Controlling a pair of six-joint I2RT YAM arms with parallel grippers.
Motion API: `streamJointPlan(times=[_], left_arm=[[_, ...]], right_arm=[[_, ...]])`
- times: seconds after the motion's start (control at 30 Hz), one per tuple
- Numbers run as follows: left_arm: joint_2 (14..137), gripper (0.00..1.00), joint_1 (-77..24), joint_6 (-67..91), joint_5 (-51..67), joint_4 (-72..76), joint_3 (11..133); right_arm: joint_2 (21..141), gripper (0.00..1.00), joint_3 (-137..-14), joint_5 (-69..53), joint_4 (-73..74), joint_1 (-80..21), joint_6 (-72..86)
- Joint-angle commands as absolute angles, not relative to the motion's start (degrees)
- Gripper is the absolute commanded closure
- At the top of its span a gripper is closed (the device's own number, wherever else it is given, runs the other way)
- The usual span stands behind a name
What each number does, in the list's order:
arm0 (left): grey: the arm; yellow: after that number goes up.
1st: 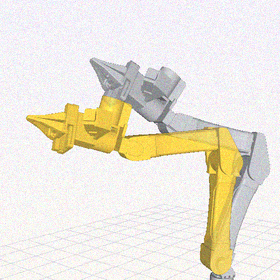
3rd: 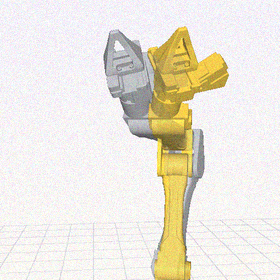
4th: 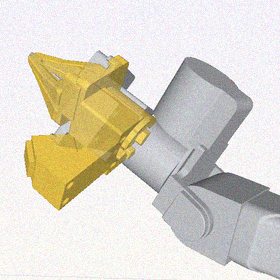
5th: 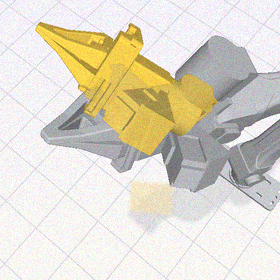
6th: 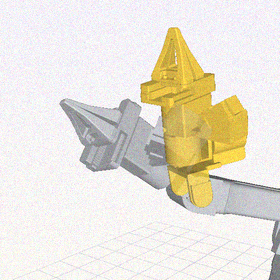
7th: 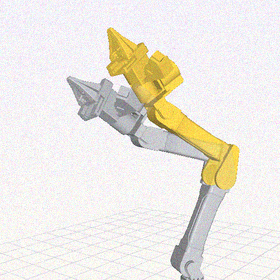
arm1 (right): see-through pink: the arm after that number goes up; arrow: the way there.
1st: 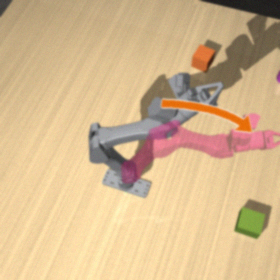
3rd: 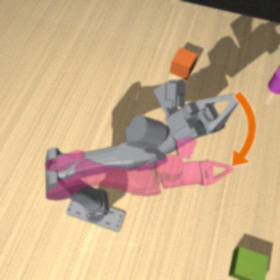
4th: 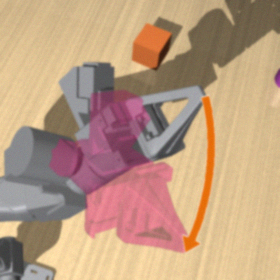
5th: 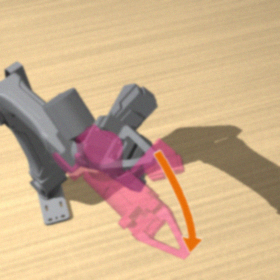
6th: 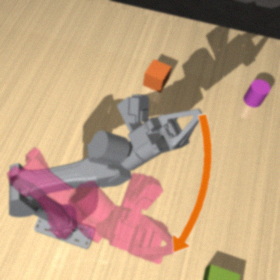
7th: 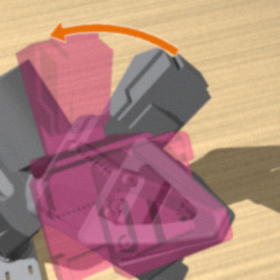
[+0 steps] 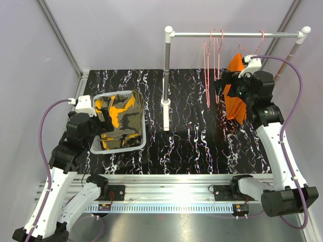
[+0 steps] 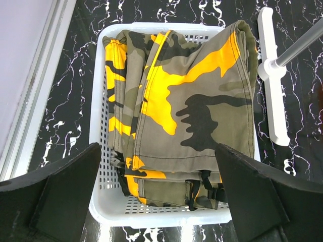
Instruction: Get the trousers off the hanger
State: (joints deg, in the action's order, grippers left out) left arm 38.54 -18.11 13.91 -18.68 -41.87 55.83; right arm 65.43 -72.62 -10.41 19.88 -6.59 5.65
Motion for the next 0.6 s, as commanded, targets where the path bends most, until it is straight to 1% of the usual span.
streamJointPlan(times=[0.0, 0.1, 0.13, 0.2, 0.23, 0.3, 0.43, 0.5, 0.57], left_arm=[[37.53, 0.01, -17.84, 13.88, -21.08, -38.67, 55.28], [37.62, 0.01, -17.84, 14.41, -21.88, -38.76, 54.93], [37.79, 0.01, -17.84, 14.50, -21.97, -38.85, 54.84], [37.88, 0.01, -17.84, 14.68, -22.84, -39.02, 54.84], [37.88, 0.01, -17.84, 14.76, -23.03, -39.11, 54.76], [37.97, 0.01, -17.84, 14.77, -23.20, -39.11, 54.67], [38.06, 0.01, -17.84, 14.85, -23.20, -39.11, 54.49], [38.23, 0.01, -17.84, 14.85, -22.85, -39.20, 54.41], [38.41, 0.01, -17.84, 14.77, -22.33, -39.11, 54.40]], right_arm=[[61.27, 0.01, -75.49, -6.51, 21.70, -6.42, 5.18], [60.73, 0.01, -79.71, -0.19, 28.81, -6.42, 6.59], [60.99, 0.00, -80.67, 4.96, 31.61, -6.42, 7.29], [61.52, 0.00, -83.05, 9.56, 34.09, -6.42, 7.99], [61.78, 0.01, -83.84, 15.84, 36.28, -6.33, 9.22], [63.36, 0.01, -85.43, 23.86, 39.18, -6.24, 10.19], [67.32, 0.00, -86.74, 27.94, 40.69, -5.89, 7.74], [69.16, 0.00, -86.31, 27.60, 40.26, -5.45, 7.30], [70.13, 0.01, -85.87, 23.31, 39.82, -4.14, 7.30]])
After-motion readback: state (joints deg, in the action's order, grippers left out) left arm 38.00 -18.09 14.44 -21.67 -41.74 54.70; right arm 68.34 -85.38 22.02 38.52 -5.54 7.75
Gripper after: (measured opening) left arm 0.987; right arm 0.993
